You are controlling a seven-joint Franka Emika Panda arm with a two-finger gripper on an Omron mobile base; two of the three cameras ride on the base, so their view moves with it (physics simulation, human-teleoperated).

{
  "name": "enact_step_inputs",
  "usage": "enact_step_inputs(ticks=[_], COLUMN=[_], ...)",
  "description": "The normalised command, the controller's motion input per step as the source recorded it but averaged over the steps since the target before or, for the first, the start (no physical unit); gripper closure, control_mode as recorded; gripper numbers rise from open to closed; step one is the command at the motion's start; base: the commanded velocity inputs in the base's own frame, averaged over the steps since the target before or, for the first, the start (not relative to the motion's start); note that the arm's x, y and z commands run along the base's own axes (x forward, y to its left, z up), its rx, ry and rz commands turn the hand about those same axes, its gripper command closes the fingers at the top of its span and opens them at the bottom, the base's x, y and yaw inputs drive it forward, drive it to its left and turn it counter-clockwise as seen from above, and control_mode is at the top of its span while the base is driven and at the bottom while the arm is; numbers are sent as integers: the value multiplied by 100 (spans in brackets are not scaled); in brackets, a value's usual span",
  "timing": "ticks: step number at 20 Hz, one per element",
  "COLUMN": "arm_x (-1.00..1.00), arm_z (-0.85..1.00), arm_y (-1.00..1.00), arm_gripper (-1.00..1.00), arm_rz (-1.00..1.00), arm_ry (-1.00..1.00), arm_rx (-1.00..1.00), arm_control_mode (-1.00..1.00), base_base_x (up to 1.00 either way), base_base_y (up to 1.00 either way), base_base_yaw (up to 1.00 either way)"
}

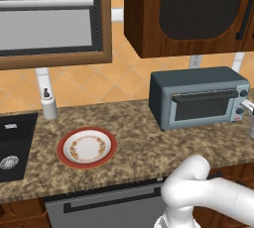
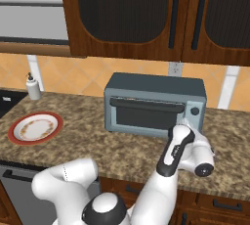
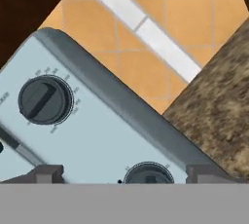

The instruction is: Pick up the kebab skewer and baguette bread, and place them inside the toaster oven. Close the toaster oven door and start by setting the timer.

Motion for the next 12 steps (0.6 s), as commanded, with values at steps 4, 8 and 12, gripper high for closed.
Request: enact_step_inputs(ticks=[4,8,12], arm_x=[0,1,0], arm_z=[0,0,0], arm_y=[-5,22,18], arm_gripper=[-100,-100,-100], arm_rz=[7,1,0], arm_ry=[0,0,0], arm_rx=[29,17,7], arm_control_mode=[-100,-100,-100], base_base_x=[0,0,0], base_base_y=[0,0,0], base_base_yaw=[0,0,0])
